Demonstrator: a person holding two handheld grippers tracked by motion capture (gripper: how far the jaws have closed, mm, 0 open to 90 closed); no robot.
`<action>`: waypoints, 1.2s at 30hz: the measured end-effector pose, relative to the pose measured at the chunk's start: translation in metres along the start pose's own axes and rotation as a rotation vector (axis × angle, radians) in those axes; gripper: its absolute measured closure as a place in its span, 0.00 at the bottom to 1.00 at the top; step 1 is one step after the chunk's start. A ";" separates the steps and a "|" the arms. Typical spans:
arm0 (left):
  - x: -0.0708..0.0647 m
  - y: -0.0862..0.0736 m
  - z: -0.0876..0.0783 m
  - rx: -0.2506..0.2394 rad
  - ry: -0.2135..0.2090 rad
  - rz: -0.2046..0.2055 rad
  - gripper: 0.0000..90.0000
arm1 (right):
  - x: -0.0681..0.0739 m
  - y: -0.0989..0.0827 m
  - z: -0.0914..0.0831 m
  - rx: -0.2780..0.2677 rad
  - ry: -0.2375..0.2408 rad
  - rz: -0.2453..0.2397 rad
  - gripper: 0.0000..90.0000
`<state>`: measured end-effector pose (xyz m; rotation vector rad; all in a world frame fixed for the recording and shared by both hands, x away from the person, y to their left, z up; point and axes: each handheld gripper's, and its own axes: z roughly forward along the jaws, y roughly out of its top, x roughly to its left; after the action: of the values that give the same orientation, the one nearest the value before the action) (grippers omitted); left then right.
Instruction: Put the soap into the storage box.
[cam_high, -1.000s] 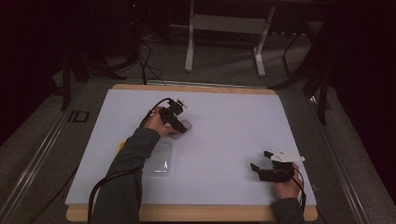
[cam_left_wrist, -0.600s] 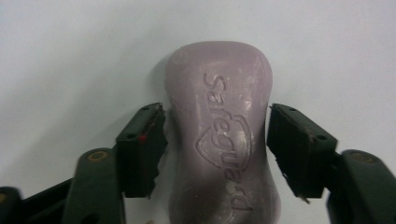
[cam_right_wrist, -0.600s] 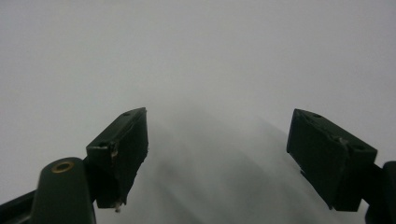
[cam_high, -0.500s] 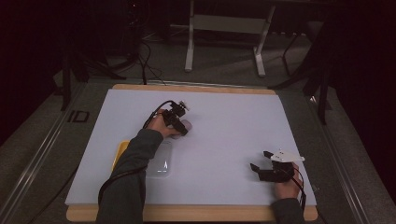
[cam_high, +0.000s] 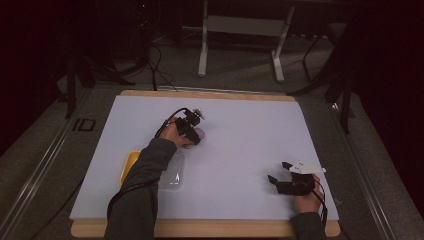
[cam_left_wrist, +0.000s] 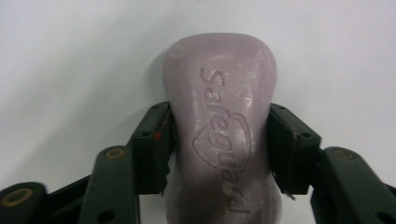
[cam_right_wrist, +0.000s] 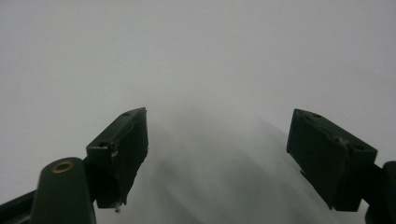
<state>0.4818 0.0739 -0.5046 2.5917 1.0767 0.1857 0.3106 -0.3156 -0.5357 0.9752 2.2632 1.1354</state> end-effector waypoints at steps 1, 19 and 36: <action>0.000 0.000 0.000 0.000 0.000 0.000 0.54 | 0.000 0.000 0.000 0.000 0.000 0.000 0.22; -0.003 0.000 -0.009 -0.001 0.011 0.003 0.55 | 0.001 0.000 0.000 0.005 -0.002 -0.005 0.22; 0.001 -0.010 -0.036 -0.062 0.027 -0.014 0.55 | 0.001 0.000 0.000 0.005 -0.003 -0.007 0.23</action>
<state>0.4669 0.0903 -0.4742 2.5329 1.0808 0.2481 0.3104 -0.3148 -0.5358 0.9703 2.2659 1.1250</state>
